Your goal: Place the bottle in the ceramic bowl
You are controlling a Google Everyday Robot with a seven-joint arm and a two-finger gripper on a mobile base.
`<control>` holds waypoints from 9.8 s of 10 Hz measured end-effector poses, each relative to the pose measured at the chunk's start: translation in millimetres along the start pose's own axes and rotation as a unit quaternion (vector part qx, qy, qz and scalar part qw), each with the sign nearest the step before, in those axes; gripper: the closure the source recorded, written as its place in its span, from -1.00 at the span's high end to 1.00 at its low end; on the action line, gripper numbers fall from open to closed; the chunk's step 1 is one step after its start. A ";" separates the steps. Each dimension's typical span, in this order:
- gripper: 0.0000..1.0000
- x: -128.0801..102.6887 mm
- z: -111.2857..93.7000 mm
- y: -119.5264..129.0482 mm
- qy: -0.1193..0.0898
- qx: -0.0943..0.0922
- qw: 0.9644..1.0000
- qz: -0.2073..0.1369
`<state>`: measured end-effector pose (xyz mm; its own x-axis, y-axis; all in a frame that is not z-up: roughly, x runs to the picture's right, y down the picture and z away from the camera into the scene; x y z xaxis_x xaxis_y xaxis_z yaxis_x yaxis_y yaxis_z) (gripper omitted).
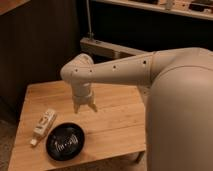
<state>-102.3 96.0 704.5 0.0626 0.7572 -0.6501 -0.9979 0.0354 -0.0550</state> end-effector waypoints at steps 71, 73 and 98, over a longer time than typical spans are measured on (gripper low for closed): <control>0.30 -76.9 61.4 220.4 0.209 -0.238 0.947 0.050; 0.30 -70.5 72.7 231.7 0.221 -0.229 0.947 0.036; -0.41 -51.6 131.5 252.7 0.243 -0.128 0.961 0.045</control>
<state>-360.1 151.6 823.8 0.0405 0.3538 -0.9345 -0.9664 -0.2237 -0.1265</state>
